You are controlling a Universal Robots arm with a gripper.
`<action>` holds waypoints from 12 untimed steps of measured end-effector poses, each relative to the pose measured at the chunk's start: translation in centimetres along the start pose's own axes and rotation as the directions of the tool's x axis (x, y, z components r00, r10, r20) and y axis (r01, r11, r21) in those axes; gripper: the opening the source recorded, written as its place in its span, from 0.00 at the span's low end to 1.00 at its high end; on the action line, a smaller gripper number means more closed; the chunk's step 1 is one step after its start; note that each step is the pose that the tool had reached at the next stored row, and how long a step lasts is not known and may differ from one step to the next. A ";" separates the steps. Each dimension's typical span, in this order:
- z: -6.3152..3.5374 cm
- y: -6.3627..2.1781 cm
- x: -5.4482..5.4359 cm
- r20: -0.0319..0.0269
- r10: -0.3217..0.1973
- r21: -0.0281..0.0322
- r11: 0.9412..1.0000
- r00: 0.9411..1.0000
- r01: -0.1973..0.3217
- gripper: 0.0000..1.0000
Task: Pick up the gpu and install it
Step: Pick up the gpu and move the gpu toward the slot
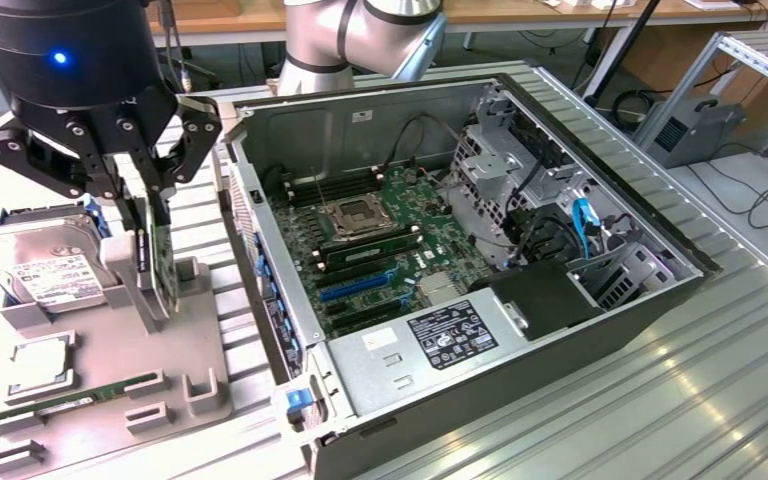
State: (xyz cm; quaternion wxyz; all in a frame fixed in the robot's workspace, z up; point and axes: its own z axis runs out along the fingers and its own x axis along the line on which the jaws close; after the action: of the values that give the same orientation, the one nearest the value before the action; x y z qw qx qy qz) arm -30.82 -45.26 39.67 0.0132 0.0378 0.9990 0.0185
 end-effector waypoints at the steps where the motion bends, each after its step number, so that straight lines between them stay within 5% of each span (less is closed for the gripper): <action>1: -0.02 0.00 0.0 0.000 0.000 0.000 1.000 1.000 0.000 0.26; 12: -0.31 0.02 0.0 0.000 0.000 0.000 1.000 1.000 0.000 0.26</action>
State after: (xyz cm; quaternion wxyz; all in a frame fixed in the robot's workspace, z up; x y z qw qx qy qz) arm -30.82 -45.25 39.98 0.0132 0.0378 0.9990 0.0185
